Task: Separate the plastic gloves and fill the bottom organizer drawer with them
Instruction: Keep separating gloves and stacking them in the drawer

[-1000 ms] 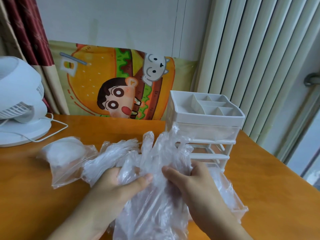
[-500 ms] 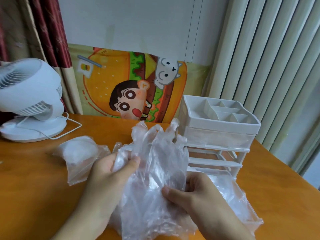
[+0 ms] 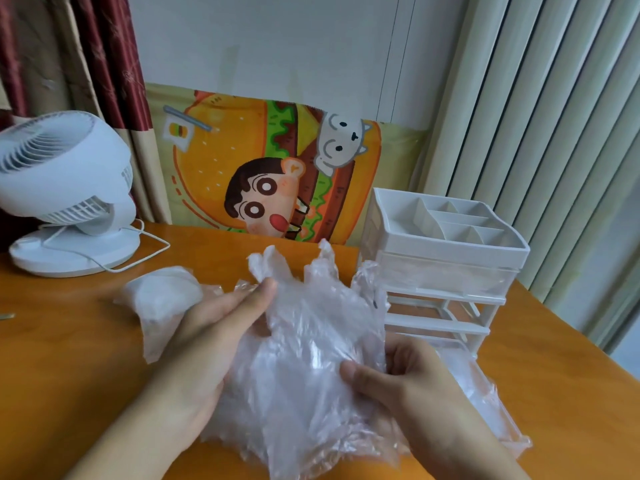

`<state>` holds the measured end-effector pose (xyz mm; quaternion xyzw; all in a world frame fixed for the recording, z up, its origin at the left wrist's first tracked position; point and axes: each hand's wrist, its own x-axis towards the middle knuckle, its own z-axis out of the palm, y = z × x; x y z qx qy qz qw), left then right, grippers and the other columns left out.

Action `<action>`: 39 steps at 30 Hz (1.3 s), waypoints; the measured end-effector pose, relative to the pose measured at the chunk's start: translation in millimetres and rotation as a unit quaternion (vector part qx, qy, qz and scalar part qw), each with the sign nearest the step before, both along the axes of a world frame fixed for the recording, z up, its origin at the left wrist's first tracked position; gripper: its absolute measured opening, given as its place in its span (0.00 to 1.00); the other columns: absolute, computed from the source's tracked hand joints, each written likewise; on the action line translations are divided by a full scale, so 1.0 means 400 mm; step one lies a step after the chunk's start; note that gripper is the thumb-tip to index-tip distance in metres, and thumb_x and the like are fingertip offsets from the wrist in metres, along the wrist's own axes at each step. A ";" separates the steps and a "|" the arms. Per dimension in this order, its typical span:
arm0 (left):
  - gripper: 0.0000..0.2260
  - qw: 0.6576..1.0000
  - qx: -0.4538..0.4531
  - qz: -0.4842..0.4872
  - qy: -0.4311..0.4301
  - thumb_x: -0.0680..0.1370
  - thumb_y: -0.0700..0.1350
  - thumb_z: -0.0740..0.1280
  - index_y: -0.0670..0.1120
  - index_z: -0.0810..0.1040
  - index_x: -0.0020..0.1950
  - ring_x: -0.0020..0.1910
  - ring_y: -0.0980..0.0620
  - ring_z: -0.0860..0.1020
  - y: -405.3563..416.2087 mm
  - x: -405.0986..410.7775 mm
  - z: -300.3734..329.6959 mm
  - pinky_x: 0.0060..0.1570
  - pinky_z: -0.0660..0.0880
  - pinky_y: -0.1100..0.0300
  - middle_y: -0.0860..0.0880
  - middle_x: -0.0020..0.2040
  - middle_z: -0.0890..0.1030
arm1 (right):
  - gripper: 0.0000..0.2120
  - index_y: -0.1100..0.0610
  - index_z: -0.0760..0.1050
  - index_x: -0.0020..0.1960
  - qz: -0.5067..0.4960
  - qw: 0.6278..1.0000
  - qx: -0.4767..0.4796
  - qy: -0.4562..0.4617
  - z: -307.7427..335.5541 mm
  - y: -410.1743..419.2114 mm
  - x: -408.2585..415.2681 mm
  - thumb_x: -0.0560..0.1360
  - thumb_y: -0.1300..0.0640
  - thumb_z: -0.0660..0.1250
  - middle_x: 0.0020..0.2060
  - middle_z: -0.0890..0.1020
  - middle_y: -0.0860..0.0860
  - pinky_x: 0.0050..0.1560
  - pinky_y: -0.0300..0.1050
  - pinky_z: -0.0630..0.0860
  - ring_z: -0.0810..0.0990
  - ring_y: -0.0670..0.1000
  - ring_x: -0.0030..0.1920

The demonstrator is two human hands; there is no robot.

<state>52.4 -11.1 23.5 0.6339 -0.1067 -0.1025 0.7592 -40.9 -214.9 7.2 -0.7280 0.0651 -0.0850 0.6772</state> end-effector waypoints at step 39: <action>0.17 0.983 0.115 -0.115 -0.086 0.76 0.52 0.77 0.60 0.81 0.63 0.59 0.53 0.84 -0.008 -0.023 -0.024 0.64 0.76 0.42 0.56 0.58 0.86 | 0.07 0.60 0.86 0.46 -0.125 0.990 0.028 -0.053 -0.010 -0.010 0.001 0.81 0.62 0.71 0.35 0.84 0.66 0.35 0.53 0.77 0.80 0.60 0.31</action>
